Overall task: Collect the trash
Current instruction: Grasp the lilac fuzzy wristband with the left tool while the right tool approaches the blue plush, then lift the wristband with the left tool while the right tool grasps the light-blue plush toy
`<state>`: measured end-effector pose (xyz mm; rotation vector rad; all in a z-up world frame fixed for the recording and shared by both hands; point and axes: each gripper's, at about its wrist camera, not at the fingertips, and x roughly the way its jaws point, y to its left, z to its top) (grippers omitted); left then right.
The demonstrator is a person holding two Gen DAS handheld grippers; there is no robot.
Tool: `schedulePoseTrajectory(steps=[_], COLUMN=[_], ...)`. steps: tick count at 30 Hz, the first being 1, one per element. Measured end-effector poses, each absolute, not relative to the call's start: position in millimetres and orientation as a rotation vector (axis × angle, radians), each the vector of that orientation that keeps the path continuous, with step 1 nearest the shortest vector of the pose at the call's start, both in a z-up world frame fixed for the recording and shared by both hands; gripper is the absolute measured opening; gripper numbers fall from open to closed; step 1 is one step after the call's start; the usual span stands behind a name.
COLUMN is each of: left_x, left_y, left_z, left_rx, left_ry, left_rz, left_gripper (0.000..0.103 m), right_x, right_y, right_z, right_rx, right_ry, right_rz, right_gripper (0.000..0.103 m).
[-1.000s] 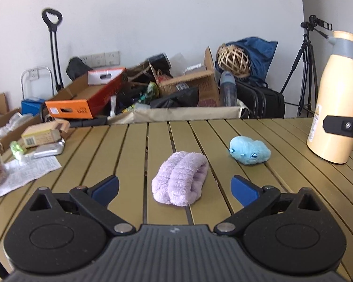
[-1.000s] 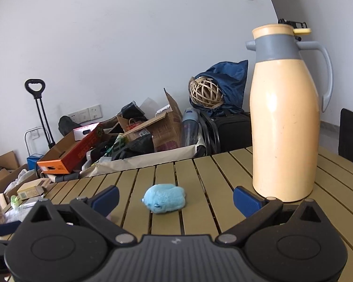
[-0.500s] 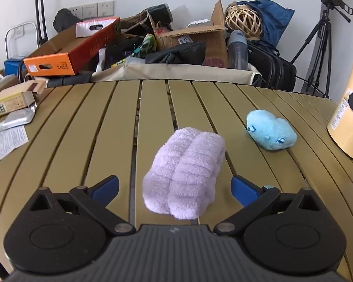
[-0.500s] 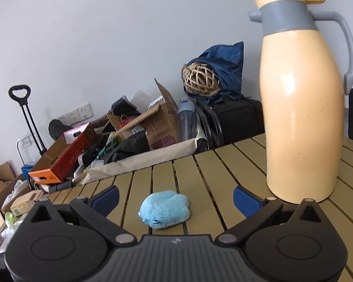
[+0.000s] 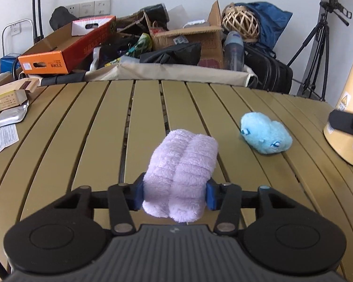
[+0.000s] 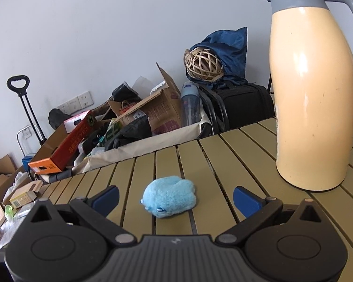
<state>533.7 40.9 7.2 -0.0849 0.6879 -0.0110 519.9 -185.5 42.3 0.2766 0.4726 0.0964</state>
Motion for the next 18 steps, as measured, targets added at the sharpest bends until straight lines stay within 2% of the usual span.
schedulePoseTrajectory(steps=[6, 18], left_x=[519, 498], left_y=[50, 77], left_z=[19, 48], left_rx=[-0.131, -0.182], left_ry=[0.606, 0.473], left_rz=[-0.018, 0.063], left_gripper=[0.036, 0.034], right_x=[521, 522], right_y=[-179, -162], right_z=[40, 38], right_rx=[0.232, 0.148], right_ry=[0.484, 0.51], right_rz=[0.085, 0.074], right_gripper=[0.103, 0.103])
